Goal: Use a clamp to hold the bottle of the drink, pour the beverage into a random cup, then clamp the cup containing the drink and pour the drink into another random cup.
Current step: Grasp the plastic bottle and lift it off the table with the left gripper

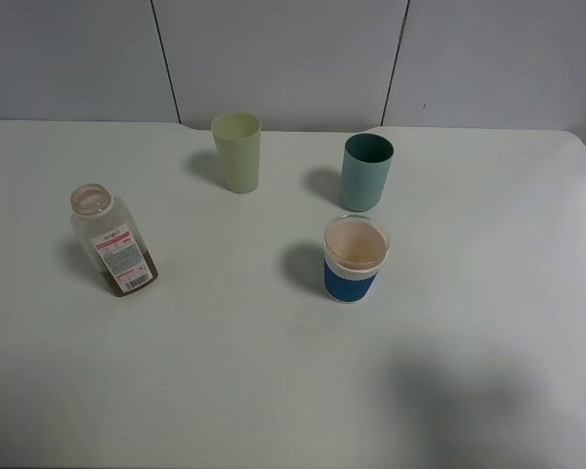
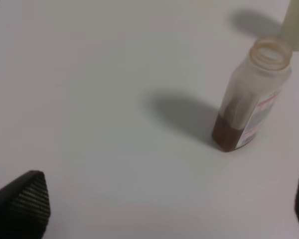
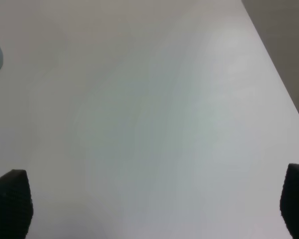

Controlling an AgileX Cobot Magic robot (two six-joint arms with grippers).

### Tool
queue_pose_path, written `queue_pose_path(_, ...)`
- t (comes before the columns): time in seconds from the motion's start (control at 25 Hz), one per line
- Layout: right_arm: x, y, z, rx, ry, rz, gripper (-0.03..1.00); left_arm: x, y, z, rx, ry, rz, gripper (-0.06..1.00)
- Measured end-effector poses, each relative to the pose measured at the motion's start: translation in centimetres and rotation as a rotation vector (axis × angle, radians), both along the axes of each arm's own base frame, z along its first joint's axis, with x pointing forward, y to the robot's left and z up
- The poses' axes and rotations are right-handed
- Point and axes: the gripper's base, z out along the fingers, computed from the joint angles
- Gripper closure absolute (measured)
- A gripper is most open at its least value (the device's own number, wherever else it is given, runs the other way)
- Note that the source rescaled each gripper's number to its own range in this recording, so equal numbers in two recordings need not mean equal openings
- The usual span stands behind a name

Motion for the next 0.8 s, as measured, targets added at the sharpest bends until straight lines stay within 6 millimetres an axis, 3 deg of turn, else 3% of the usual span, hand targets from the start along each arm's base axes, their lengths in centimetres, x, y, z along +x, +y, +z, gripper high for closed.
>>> queue_pose_path(0.8, 0.00, 0.00, 0.00, 0.000, 0.000, 0.000, -0.03, 0.00, 0.03, 0.00, 0.003, 0.000, 0.002, -0.06)
